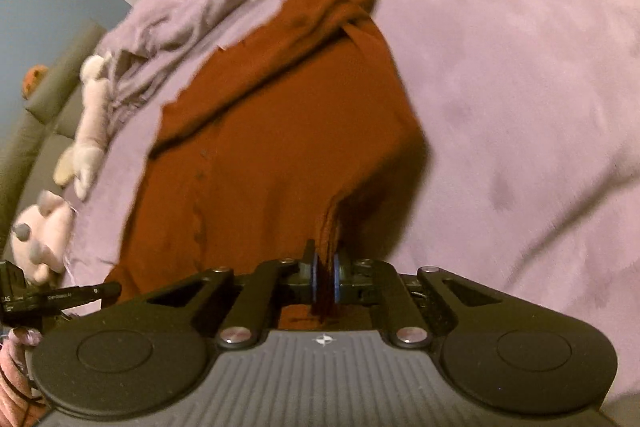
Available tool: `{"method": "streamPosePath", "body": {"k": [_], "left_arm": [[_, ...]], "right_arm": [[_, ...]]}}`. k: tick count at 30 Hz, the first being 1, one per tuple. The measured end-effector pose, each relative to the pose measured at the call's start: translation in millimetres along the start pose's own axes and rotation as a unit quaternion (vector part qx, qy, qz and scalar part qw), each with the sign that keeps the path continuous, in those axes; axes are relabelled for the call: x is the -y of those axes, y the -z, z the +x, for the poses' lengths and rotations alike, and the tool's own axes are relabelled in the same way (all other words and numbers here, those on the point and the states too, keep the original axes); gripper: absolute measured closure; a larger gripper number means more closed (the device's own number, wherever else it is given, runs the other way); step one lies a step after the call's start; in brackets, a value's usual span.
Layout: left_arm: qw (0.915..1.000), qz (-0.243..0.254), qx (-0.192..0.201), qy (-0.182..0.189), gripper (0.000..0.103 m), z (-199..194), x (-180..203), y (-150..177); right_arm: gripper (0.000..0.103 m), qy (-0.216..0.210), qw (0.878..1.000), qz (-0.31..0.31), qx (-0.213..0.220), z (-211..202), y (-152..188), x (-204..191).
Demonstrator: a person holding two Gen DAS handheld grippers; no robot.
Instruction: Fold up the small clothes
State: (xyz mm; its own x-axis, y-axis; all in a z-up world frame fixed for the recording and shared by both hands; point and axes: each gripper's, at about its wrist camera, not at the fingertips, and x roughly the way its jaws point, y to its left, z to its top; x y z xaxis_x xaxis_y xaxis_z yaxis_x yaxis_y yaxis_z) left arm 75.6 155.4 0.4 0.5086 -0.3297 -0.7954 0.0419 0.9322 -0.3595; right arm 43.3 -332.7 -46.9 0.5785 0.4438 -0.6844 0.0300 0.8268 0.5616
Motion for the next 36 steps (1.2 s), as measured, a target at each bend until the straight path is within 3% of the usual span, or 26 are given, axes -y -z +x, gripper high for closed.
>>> {"method": "streamPosePath", "body": {"k": [3, 7, 10, 14, 18, 20, 25, 32, 36], "left_arm": [[0.9988, 0.009, 0.048, 0.001, 0.095, -7, 8, -33], [0.9934, 0.033, 0.103, -0.037, 0.096, 6, 15, -77], [0.9889, 0.039, 0.119, -0.081, 0.1, 29, 11, -101], [0.9908, 0.025, 0.103, -0.085, 0.096, 55, -2, -118], [0.9921, 0.082, 0.079, -0.052, 0.064, 58, -3, -98], [0.9903, 0.115, 0.058, -0.052, 0.063, 63, 3, -85], [0.9849, 0.163, 0.01, -0.057, 0.062, 82, 13, -60], [0.9832, 0.174, 0.008, -0.054, 0.062, 83, 22, -55], [0.9805, 0.187, 0.0, -0.059, 0.058, 84, 24, -55]], "right_arm": [[0.097, -0.001, 0.999, -0.021, 0.026, 7, -31, -15], [0.097, 0.024, 0.995, -0.063, 0.069, 23, -70, -33], [0.097, 0.046, 0.992, -0.08, 0.085, 44, -95, -37], [0.096, 0.08, 0.988, -0.102, 0.087, 74, -115, -38], [0.078, 0.091, 0.982, -0.121, 0.114, 65, -118, -31], [0.075, 0.086, 0.98, -0.143, 0.113, 60, -116, -27], [0.074, 0.091, 0.977, -0.184, 0.061, 70, -107, -21], [0.074, 0.116, 0.96, -0.252, 0.028, 87, -90, -28], [0.074, 0.104, 0.96, -0.258, 0.026, 86, -89, -29]]}}
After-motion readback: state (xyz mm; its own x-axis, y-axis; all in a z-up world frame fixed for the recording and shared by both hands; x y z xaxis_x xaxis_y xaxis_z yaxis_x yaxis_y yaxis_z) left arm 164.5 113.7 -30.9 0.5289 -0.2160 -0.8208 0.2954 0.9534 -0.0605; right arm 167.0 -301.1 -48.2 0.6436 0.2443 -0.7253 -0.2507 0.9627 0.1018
